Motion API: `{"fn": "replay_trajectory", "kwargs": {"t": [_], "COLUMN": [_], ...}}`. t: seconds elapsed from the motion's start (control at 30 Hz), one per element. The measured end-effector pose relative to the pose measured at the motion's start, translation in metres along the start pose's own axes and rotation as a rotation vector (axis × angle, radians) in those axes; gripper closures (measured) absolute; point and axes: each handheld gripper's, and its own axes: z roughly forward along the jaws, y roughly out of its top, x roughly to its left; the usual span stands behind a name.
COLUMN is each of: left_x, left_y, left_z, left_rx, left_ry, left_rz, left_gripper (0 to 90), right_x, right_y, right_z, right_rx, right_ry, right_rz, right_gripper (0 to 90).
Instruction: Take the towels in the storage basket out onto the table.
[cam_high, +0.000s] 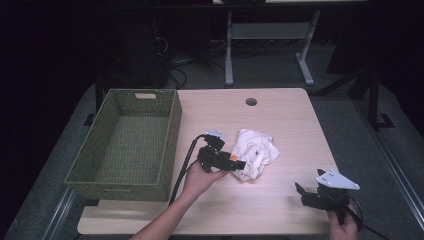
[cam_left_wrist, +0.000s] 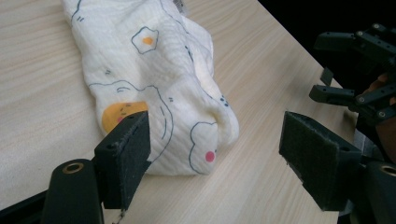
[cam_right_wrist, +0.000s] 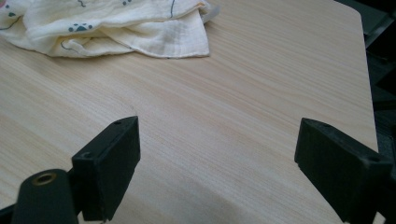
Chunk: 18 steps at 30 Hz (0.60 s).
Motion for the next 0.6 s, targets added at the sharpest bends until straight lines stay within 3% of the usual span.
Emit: {"fn": "replay_trajectory", "kwargs": {"t": [0.2,0.6], "left_x": [-0.001,-0.004], "left_y": [-0.010,-0.027], "left_z": [-0.003,-0.012], "left_rx": [-0.013,-0.033], "left_ry": [-0.017,0.002], "left_rz": [-0.007,0.017], "left_gripper": [23.8,23.6], "right_x": [0.000,0.001], "right_y": [-0.001,-0.001], "right_z": [0.001,0.003], "right_rx": [0.005,0.011], "right_ry": [0.000,-0.005], "right_rz": [0.005,0.001], "right_gripper": [13.9,13.9]}}
